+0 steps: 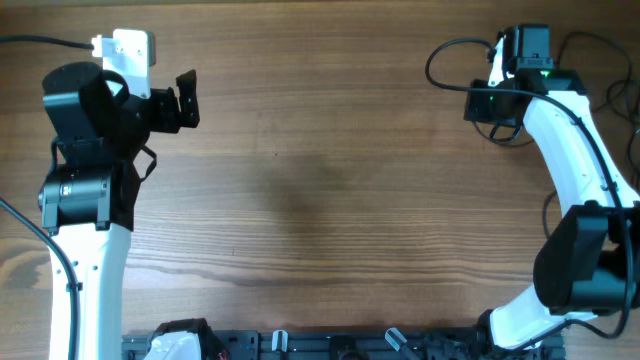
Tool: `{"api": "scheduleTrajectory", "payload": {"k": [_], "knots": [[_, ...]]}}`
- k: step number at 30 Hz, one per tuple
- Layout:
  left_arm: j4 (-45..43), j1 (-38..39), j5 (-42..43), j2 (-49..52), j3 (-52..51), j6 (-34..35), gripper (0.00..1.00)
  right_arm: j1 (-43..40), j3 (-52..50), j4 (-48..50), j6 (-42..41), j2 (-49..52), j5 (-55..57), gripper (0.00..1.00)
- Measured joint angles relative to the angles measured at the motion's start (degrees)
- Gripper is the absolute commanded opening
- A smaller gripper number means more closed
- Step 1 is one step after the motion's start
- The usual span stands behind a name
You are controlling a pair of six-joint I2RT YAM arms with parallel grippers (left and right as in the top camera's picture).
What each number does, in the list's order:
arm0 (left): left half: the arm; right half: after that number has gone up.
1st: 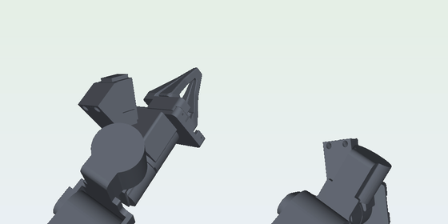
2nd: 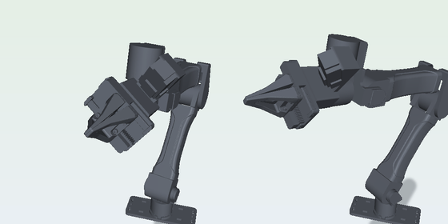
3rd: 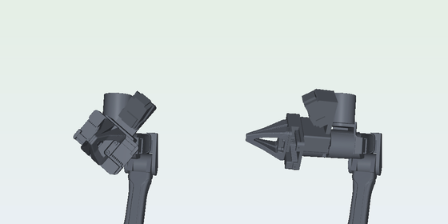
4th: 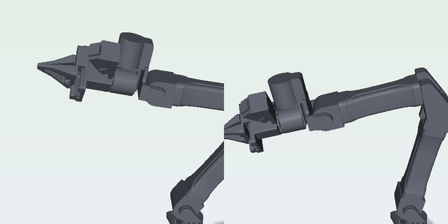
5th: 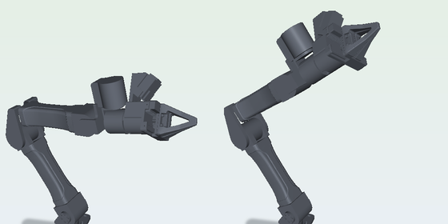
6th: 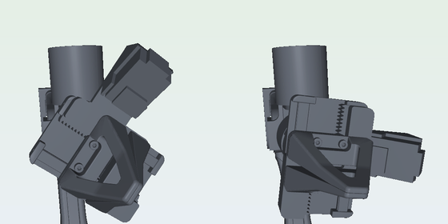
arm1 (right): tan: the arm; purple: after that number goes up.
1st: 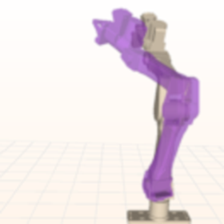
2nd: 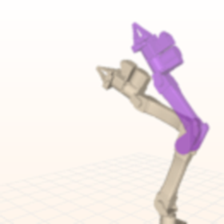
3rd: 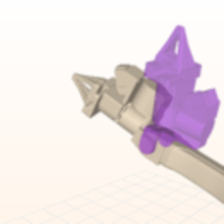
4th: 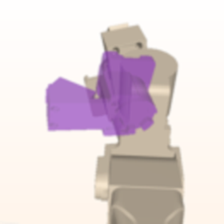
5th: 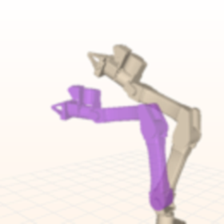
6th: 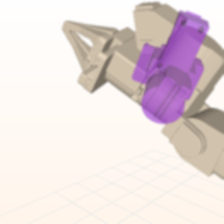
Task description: Untangle cables
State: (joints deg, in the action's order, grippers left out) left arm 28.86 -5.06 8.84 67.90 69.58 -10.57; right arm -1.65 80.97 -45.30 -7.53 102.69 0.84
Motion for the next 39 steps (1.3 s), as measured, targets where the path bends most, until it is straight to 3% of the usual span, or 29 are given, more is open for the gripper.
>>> {"api": "scheduleTrajectory", "payload": {"k": [12,19,22,39], "knots": [[0.28,0.00,0.00,0.00,0.00,0.17,1.00,0.00,0.00,1.66,-0.04,6.12,-0.85,0.21],[0.28,0.00,0.24,0.00,0.00,0.17,1.00,0.00,0.00,3.50,0.04,8.76,-0.85,0.16],[0.28,0.00,0.66,0.00,0.00,0.17,1.00,0.00,0.00,4.68,0.00,9.79,-0.85,0.05],[0.28,0.00,1.53,0.00,0.00,0.17,1.00,0.00,0.00,9.38,0.02,12.52,-0.85,0.05]]}}
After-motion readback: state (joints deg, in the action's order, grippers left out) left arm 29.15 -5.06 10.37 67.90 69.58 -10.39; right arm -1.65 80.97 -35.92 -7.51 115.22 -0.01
